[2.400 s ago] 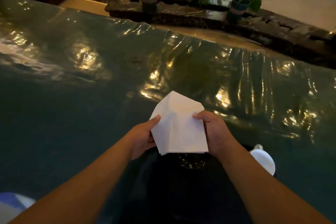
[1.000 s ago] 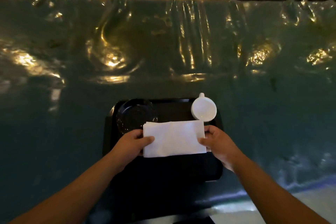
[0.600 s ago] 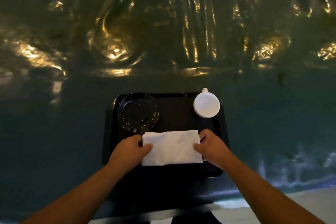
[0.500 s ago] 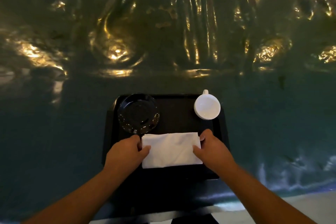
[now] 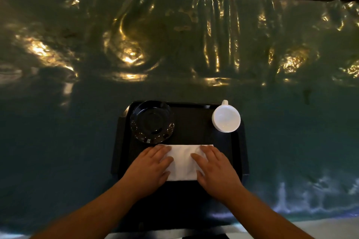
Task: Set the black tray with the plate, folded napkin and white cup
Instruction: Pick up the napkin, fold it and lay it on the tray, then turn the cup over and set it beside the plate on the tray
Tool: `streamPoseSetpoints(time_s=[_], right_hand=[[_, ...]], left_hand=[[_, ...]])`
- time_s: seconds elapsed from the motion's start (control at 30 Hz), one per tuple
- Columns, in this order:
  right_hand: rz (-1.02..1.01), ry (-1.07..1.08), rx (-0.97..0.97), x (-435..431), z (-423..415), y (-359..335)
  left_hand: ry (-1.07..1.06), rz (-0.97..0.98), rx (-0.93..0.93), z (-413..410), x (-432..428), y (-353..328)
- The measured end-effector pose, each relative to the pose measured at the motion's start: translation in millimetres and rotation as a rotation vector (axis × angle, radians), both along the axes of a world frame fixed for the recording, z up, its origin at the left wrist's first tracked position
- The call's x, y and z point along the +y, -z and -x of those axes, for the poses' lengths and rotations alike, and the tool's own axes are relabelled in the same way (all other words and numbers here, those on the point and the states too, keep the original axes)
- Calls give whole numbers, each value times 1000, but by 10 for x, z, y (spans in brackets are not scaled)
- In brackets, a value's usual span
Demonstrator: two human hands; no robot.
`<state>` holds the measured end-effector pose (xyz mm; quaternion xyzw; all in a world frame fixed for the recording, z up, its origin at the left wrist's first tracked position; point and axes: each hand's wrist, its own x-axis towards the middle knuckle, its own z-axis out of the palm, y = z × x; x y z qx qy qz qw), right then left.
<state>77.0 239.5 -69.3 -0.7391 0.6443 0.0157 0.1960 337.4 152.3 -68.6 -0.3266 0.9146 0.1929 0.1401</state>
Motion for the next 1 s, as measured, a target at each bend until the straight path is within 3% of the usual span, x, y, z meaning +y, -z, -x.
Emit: streamPoseSetpoints(time_s=[0.23, 0.37, 0.57, 0.73, 0.83, 1.0], right_hand=[[-8, 2, 23, -10, -109, 5], [13, 31, 18, -97, -119, -79], [256, 238, -118, -505, 122, -354], [380, 403, -152, -811, 490, -513], [329, 535, -174, -856, 723, -525], [85, 823, -264, -897, 1052, -454]], left_hand=[[32, 87, 20, -89, -5, -2], [-40, 126, 180, -65, -59, -56], [-270, 103, 279, 240, -415, -307], [-287, 53, 239, 782, -714, -417], [-292, -2, 263, 1144, -822, -444], [-514, -227, 283, 1687, -969, -405]])
